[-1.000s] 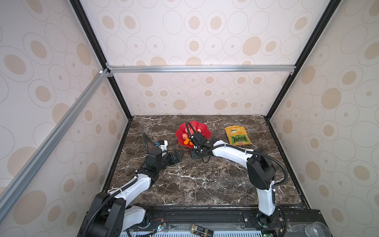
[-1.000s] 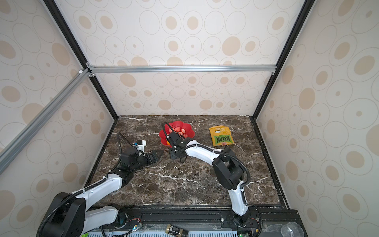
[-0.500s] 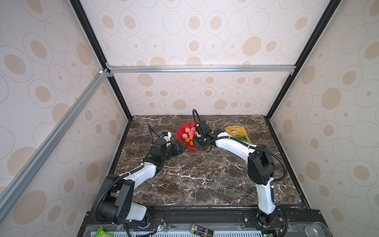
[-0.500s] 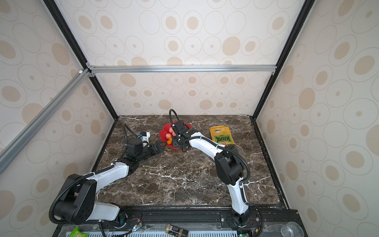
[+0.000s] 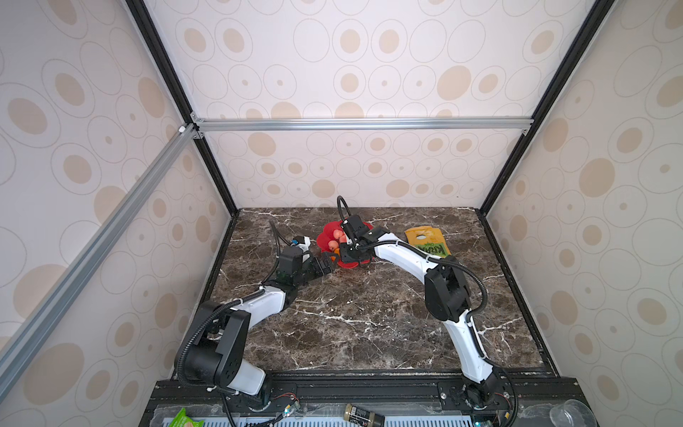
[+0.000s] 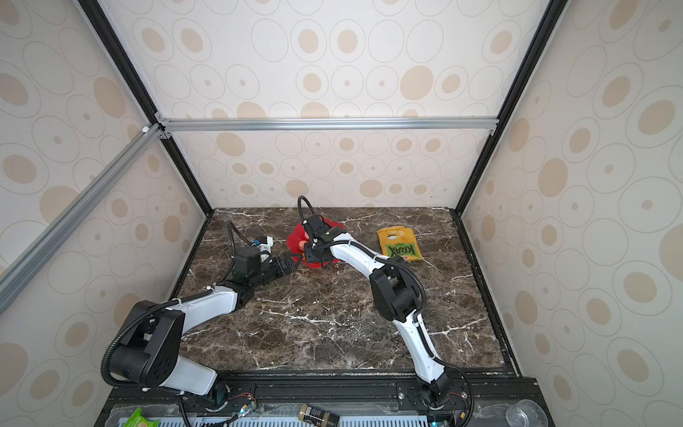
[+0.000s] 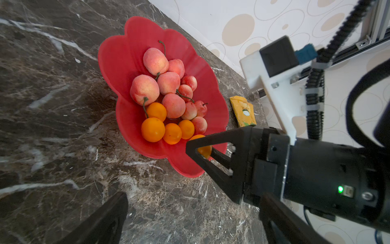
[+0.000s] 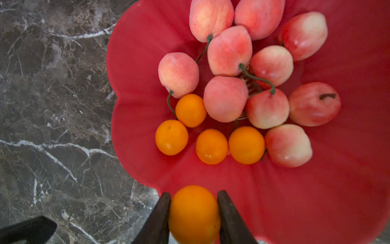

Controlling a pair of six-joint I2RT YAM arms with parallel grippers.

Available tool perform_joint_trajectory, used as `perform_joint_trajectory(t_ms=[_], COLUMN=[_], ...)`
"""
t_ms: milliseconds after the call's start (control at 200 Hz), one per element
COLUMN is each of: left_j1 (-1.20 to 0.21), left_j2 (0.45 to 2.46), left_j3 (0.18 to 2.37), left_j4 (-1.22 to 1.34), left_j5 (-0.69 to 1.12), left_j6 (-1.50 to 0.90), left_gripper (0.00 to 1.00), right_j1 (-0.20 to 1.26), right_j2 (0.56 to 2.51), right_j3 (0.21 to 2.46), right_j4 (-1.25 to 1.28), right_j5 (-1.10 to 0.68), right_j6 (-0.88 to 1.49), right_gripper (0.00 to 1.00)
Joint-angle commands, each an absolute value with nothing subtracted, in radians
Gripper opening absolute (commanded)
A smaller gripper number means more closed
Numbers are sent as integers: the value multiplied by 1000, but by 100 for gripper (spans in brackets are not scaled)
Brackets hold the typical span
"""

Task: Arrange fruit in a fruit bowl
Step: Place the fruit in the fruit bowl.

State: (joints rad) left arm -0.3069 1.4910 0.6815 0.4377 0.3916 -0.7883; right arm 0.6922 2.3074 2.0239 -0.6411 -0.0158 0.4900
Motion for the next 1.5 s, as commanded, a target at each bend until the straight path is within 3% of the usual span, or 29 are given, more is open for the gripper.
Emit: perform_joint_trajectory(t_ms=[0, 590, 895, 1495], left_j1=[-298, -278, -272, -278], left_j2=[1486, 1478, 1477, 1398], left_j3=[718, 693, 695, 717], left_j4=[464, 479, 475, 385], left_j5=[381, 396, 398, 363], left_j6=[-773, -784, -782, -746], left_gripper=[98, 98, 98, 98], right_j1=[686, 687, 687, 686], right_j2=[2349, 2481, 2494, 2336], right_j3=[2080, 2233, 2247, 2216], right_j4=[-697, -761, -767, -805], right_j5=[-37, -51, -44, 2], right_j6=[482, 462, 456, 410], right_gripper=[36, 37, 43, 56])
